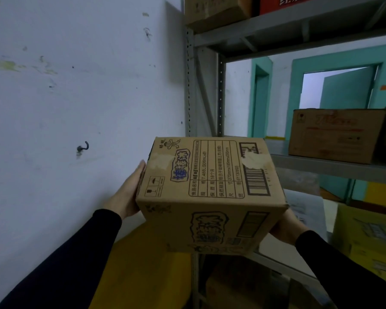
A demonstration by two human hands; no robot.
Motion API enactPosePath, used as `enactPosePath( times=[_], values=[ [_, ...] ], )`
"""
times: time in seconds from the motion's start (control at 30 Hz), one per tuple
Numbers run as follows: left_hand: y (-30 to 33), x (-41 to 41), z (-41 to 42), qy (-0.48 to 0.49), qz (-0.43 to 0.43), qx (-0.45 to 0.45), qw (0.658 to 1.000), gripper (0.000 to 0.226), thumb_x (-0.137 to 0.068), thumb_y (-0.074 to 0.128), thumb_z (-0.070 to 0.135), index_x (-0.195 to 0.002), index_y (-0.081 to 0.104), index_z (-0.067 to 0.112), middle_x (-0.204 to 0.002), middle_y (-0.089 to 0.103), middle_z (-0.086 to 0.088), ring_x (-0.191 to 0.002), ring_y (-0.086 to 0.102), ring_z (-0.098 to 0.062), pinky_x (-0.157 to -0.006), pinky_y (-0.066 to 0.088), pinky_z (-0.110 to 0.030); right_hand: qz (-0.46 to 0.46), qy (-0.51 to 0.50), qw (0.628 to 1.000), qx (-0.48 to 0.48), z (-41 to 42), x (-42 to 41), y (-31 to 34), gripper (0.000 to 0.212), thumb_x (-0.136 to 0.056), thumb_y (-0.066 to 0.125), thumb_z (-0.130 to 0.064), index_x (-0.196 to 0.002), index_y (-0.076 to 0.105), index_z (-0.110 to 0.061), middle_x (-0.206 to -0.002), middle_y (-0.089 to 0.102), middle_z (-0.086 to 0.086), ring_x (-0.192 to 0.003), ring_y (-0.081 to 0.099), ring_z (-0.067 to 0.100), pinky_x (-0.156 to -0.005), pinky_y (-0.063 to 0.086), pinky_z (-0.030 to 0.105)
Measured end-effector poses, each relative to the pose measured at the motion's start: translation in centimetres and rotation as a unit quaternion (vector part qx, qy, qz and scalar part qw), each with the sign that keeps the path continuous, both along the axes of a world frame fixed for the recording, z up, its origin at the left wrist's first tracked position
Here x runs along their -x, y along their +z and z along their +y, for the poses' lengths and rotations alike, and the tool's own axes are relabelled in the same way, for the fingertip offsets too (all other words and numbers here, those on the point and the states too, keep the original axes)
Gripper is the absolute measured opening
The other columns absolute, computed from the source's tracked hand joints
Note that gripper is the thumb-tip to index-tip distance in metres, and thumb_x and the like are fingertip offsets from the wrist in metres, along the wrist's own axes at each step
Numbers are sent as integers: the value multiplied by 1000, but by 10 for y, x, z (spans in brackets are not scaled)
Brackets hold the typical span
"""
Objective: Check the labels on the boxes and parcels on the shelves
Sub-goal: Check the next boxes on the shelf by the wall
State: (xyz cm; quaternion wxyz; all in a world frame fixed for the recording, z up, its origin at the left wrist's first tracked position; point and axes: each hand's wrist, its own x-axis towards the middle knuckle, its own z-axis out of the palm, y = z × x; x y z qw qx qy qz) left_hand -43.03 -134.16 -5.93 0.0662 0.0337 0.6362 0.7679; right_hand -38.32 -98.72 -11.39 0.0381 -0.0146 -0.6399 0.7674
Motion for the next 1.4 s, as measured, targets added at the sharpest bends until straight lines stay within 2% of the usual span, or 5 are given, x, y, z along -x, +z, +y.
enactPosePath(
  times=[0.37,0.73,0.97,1.13,1.4],
  values=[
    [-24,-14,5,-13,-25,28,999,50,-92,59,42,-128,61,8,-104,74,-17,-83,73,-27,-64,59,-36,-67,25,997,33,9,20,18,87,-91,25,-79,-114,68,-6,-107,74,23,-100,70,39,-78,56,44],
    [-29,-6,8,-11,-17,49,999,55,-92,61,40,-136,53,8,-104,72,-19,-87,71,-30,-68,59,-39,-34,39,998,-39,8,22,9,51,-90,61,-45,-127,60,-11,-111,74,18,-99,73,33,-79,60,44],
    [-14,13,-4,-17,-59,-35,997,93,-60,52,95,-127,66,32,-126,66,-17,-110,62,-32,-98,49,-48,97,76,988,-88,24,8,7,56,-85,71,-32,-137,52,-31,-125,70,6,-110,69,23,-84,59,37],
    [-14,7,3,-3,-31,-12,999,60,-79,70,37,-130,63,7,-99,74,-13,-82,67,-26,-74,52,-35,25,99,995,-15,24,4,12,63,-83,52,-75,-131,54,-35,-123,69,0,-112,66,25,-81,54,40],
    [-38,-1,-5,-66,49,-22,996,87,-71,77,6,-145,41,34,-125,66,-20,-97,70,-31,-70,61,-37,-15,49,997,-55,3,22,-7,43,-102,51,-34,-145,45,-37,-118,72,0,-99,72,21,-65,58,32]
  ],
)
